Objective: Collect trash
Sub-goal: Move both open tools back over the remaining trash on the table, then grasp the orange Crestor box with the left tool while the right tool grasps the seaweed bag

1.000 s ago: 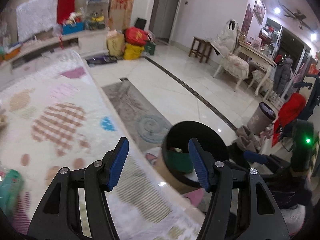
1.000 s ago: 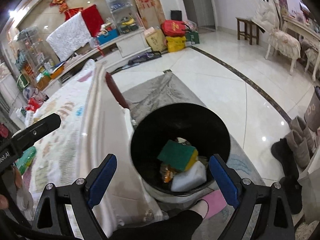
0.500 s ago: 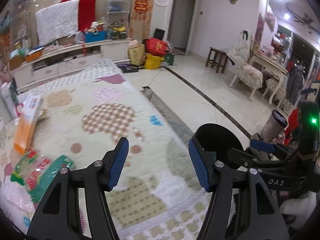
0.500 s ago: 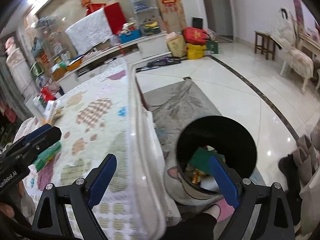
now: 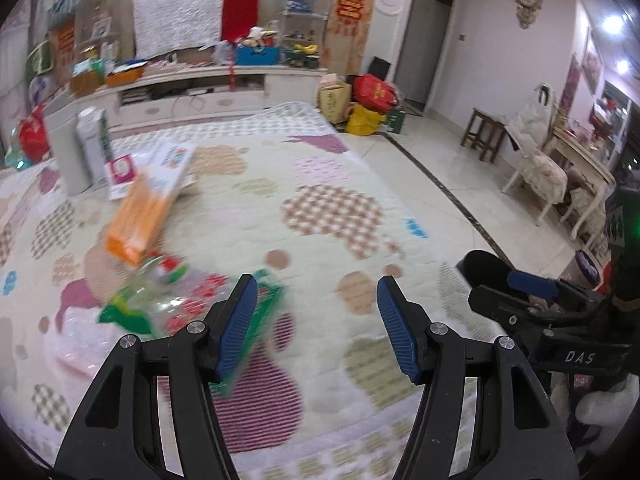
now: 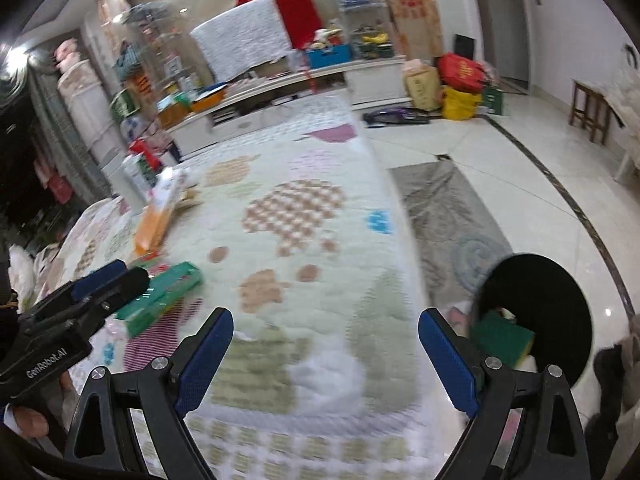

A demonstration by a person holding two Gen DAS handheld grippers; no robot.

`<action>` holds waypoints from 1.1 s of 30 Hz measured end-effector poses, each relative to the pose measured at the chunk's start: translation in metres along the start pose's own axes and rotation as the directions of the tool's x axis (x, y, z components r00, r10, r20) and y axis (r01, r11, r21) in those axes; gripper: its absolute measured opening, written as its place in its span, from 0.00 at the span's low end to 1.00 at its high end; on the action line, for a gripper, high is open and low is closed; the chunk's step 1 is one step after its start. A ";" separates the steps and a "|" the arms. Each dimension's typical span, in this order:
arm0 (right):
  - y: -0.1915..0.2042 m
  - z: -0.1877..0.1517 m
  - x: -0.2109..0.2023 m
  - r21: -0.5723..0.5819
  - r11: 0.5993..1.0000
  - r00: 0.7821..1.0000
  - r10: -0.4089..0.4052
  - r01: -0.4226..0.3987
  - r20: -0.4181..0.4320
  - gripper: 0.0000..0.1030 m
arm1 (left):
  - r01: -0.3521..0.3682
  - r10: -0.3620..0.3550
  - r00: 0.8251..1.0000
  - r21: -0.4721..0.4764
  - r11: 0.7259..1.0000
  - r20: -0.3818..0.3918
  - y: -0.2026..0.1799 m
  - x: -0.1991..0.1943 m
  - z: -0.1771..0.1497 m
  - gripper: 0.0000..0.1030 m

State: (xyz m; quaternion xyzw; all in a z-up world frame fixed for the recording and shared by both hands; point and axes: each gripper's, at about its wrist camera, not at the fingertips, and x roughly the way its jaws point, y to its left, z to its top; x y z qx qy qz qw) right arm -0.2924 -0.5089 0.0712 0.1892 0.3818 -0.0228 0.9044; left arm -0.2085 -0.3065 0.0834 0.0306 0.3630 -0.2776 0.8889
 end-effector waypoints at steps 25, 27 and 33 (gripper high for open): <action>0.188 0.034 0.114 -0.429 0.806 0.908 0.312 -0.409 -0.279 0.94 | -0.188 0.184 0.982 -0.221 0.957 -0.040 0.192 -0.030 -0.004 0.59; 0.199 0.031 0.128 -0.471 0.773 0.899 0.297 -0.424 -0.322 0.94 | -0.158 0.152 0.987 -0.226 0.961 -0.041 0.196 -0.026 -0.001 0.59; 0.200 0.019 0.176 -0.465 0.789 0.890 0.215 -0.401 -0.403 0.94 | -0.052 0.046 0.998 -0.223 0.973 -0.033 0.200 -0.011 0.012 0.65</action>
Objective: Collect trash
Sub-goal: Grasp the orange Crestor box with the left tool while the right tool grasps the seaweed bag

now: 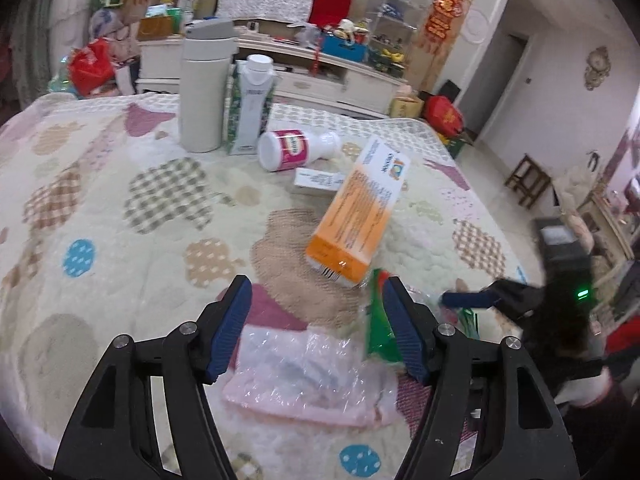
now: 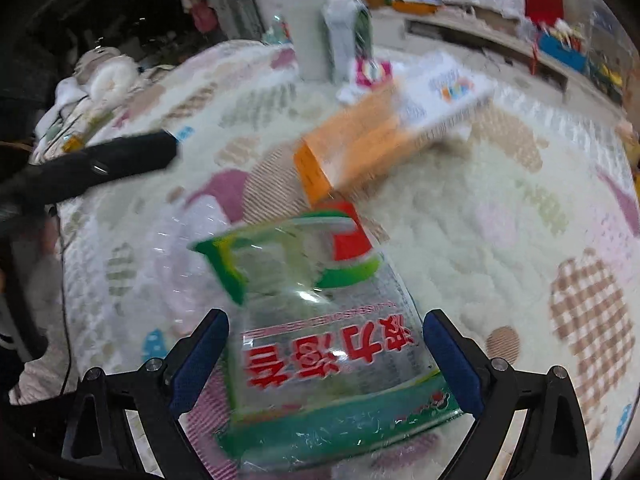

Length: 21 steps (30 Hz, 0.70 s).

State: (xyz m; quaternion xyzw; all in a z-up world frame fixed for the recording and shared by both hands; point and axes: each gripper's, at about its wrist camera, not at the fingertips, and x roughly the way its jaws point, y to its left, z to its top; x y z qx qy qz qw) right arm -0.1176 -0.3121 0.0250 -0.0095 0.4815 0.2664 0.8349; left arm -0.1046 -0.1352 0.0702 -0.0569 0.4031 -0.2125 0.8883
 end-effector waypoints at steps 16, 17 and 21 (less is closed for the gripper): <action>-0.051 -0.064 -0.072 0.300 0.937 0.964 -0.228 0.178 0.138 0.57 | -0.015 0.018 1.000 0.169 0.986 -0.016 -0.054 0.075 0.042 0.71; -0.054 -0.069 -0.075 0.315 0.932 0.963 -0.232 0.179 0.137 0.57 | -0.047 0.048 0.999 0.180 0.983 0.000 -0.058 0.082 0.045 0.71; -0.060 -0.075 -0.078 0.337 0.925 0.962 -0.233 0.174 0.142 0.57 | -0.101 0.108 0.994 0.210 0.972 -0.022 -0.066 0.108 0.051 0.71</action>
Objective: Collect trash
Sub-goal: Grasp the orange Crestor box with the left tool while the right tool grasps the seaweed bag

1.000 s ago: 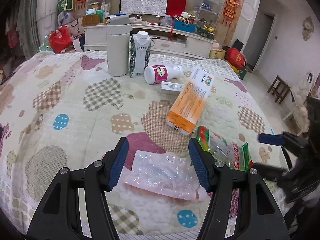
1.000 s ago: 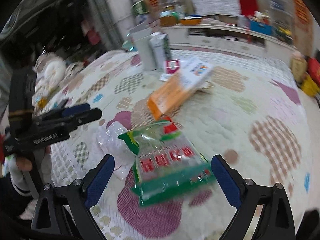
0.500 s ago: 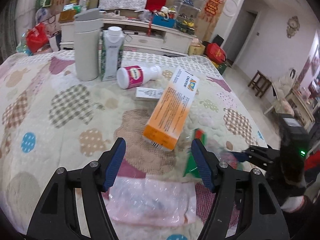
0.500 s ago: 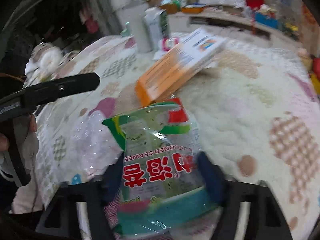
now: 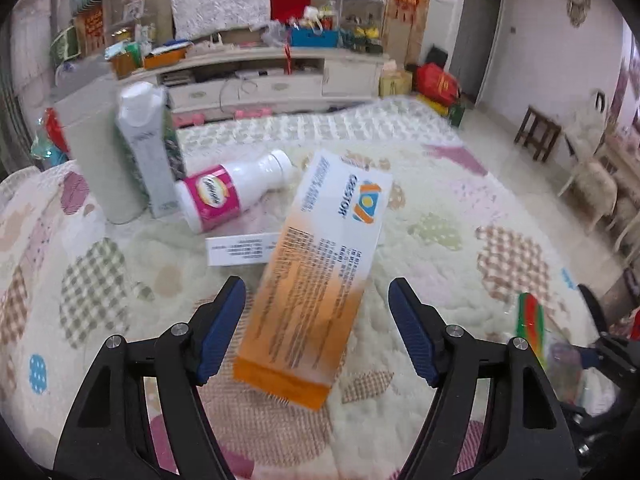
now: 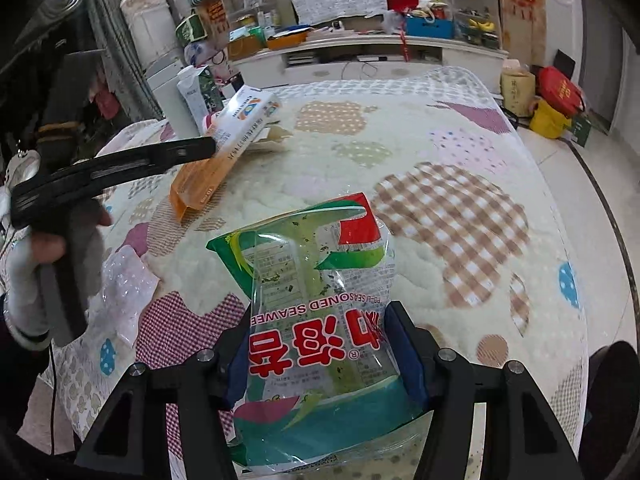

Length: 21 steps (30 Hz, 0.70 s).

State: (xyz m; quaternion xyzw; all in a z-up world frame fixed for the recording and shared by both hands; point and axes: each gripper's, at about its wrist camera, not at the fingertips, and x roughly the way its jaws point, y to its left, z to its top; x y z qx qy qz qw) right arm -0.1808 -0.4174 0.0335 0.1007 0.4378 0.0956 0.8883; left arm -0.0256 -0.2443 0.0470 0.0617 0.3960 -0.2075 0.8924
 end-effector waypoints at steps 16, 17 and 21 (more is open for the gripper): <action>0.006 -0.010 -0.018 0.004 1.000 0.997 -0.007 0.006 0.073 0.50 | 0.069 -0.067 0.997 -0.070 0.995 0.025 -0.001 -0.028 0.002 0.52; 0.006 -0.010 -0.022 0.006 1.000 0.997 -0.012 0.012 0.081 0.49 | 0.075 -0.073 0.997 -0.065 0.995 0.027 -0.005 -0.033 -0.001 0.38; 0.003 -0.014 -0.033 0.018 1.000 0.996 -0.024 0.023 0.088 0.49 | 0.081 -0.083 0.996 -0.062 0.995 -0.024 -0.014 -0.040 -0.017 0.07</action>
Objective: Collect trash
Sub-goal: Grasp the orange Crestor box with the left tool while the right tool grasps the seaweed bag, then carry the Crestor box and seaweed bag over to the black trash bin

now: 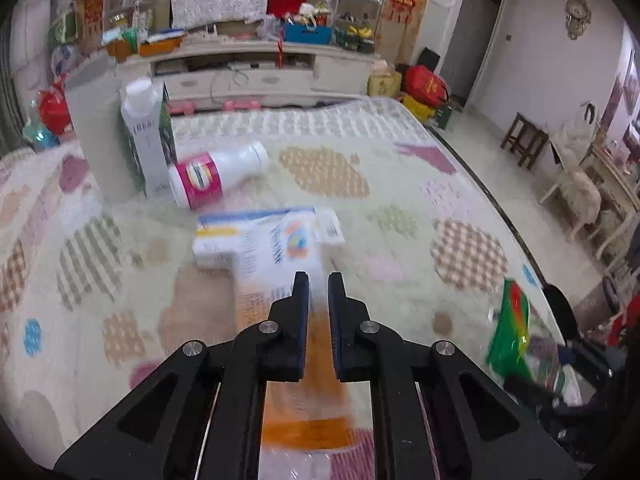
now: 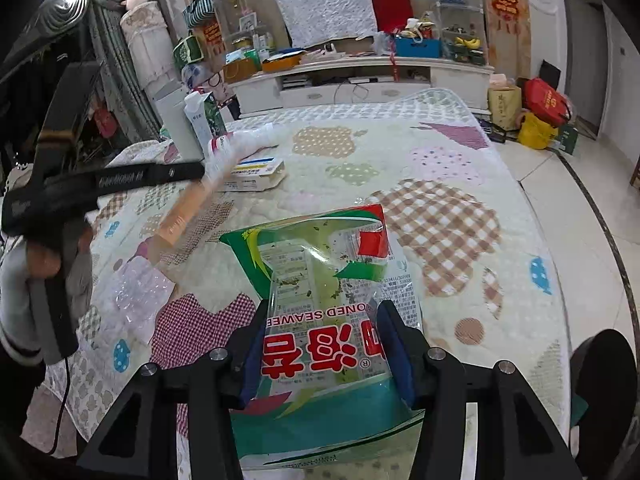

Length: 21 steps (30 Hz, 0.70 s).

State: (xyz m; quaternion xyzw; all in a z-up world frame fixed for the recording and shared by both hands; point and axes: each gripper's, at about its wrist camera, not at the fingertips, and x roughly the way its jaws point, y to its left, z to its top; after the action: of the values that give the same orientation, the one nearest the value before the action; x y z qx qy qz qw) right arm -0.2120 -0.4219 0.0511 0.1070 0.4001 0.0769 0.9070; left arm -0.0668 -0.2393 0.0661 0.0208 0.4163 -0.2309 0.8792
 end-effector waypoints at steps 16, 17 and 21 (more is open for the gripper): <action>-0.015 -0.022 -0.011 0.047 0.998 0.999 0.033 -0.032 -0.024 0.49 | -0.091 0.086 0.995 -0.099 0.991 -0.051 0.018 0.004 -0.027 0.67; -0.014 -0.022 -0.010 0.047 0.998 0.999 0.036 -0.035 -0.024 0.49 | -0.102 0.095 0.993 -0.105 0.989 -0.073 0.021 0.012 -0.027 0.67; -0.011 -0.022 -0.007 0.040 0.999 0.999 0.038 -0.037 -0.030 0.49 | -0.120 0.102 0.985 -0.122 0.985 -0.140 0.020 0.037 -0.028 0.67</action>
State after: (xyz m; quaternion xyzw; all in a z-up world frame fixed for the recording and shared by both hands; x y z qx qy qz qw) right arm -0.2321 -0.4313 0.0384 0.1312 0.4135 0.0875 0.8967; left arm -0.0583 -0.2291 0.0173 0.0023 0.4866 -0.1519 0.8603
